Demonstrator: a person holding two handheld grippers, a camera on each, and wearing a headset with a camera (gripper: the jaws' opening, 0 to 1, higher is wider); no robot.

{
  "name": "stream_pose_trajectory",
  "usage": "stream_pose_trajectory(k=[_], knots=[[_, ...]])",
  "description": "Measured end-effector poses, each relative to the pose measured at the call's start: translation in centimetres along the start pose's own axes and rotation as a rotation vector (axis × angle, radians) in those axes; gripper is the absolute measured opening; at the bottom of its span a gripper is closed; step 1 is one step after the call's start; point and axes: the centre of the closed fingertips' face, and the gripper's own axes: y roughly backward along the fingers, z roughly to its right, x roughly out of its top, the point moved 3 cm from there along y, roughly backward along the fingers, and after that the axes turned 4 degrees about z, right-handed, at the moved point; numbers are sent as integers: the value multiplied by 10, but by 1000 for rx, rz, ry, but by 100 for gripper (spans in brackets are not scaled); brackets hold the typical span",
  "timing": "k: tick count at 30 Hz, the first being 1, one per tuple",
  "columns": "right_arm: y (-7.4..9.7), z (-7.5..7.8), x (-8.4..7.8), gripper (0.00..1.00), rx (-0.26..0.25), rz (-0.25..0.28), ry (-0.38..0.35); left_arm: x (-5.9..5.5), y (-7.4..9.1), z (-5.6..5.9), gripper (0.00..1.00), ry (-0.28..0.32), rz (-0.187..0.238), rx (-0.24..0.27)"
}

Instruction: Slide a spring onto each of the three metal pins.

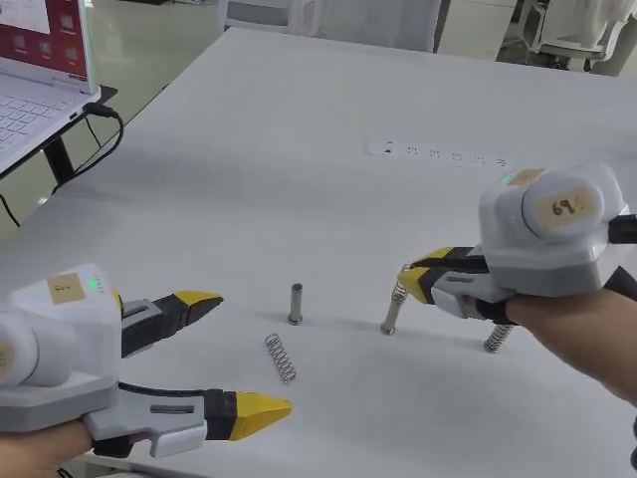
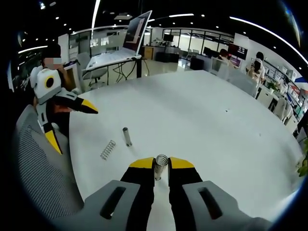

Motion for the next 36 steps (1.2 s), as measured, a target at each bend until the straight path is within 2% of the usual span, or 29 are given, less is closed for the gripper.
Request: stream_pose_trajectory(k=[25,36], knots=[[-21,0,-27,8,19,-40,10,0,1,-1,77,-1,1,2],[-29,-2,-35,8,33,-76,34,0,0,-1,77,2,1,2]])
